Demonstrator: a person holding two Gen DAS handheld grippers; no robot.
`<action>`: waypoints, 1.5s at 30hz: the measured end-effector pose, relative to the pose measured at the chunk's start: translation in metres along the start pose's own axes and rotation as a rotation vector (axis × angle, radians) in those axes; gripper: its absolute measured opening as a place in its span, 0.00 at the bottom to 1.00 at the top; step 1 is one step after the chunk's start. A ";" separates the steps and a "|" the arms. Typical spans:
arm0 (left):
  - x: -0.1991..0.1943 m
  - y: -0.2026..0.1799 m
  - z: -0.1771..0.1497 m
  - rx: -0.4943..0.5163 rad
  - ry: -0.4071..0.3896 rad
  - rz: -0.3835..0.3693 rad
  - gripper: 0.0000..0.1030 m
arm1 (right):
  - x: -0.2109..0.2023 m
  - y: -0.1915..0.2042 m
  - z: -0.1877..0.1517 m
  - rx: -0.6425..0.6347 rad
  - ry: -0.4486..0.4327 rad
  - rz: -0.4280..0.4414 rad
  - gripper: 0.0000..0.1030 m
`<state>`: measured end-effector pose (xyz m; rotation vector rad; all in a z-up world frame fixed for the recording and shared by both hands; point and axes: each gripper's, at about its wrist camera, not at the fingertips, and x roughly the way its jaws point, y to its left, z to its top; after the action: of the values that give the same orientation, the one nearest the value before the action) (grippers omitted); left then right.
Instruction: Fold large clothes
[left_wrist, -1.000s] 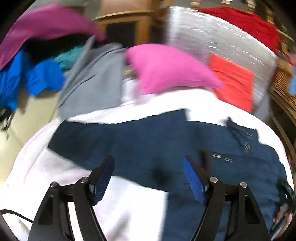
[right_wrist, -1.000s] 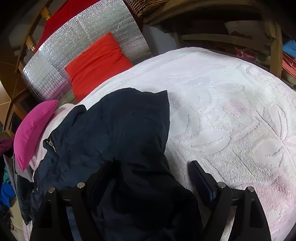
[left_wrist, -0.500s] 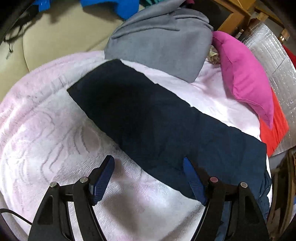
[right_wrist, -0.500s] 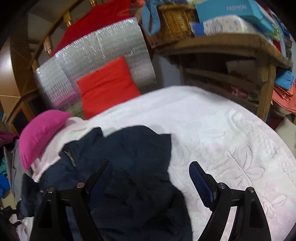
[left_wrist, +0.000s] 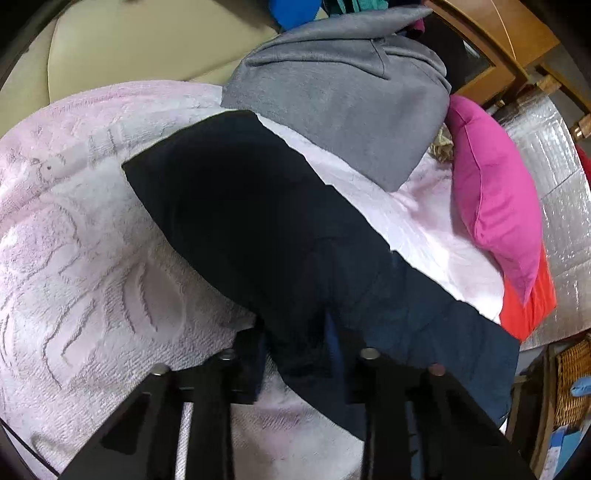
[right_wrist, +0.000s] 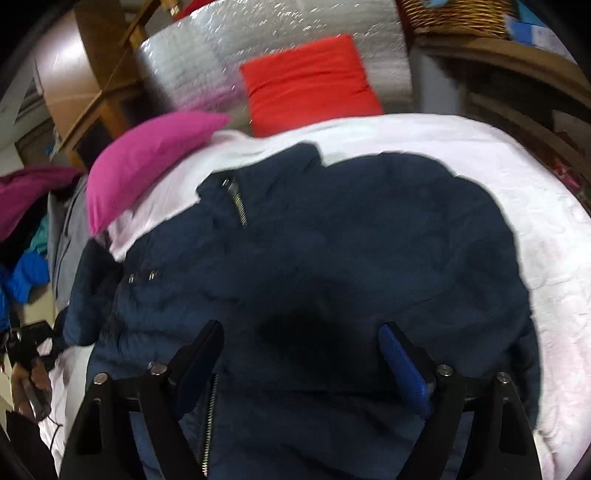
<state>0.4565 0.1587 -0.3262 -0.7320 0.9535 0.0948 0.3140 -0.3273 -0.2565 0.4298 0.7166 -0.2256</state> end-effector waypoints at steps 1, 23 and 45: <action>-0.003 -0.002 0.001 0.003 -0.011 -0.003 0.14 | 0.001 0.005 -0.002 -0.014 0.003 0.002 0.76; -0.111 -0.246 -0.179 0.774 -0.174 -0.344 0.08 | -0.048 -0.038 0.005 0.063 0.012 0.027 0.44; -0.138 -0.243 -0.248 1.174 0.081 -0.573 0.77 | -0.061 -0.083 0.003 0.149 0.005 0.024 0.59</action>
<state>0.2917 -0.1438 -0.1818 0.1178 0.6760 -0.9351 0.2431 -0.3993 -0.2383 0.5812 0.7017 -0.2560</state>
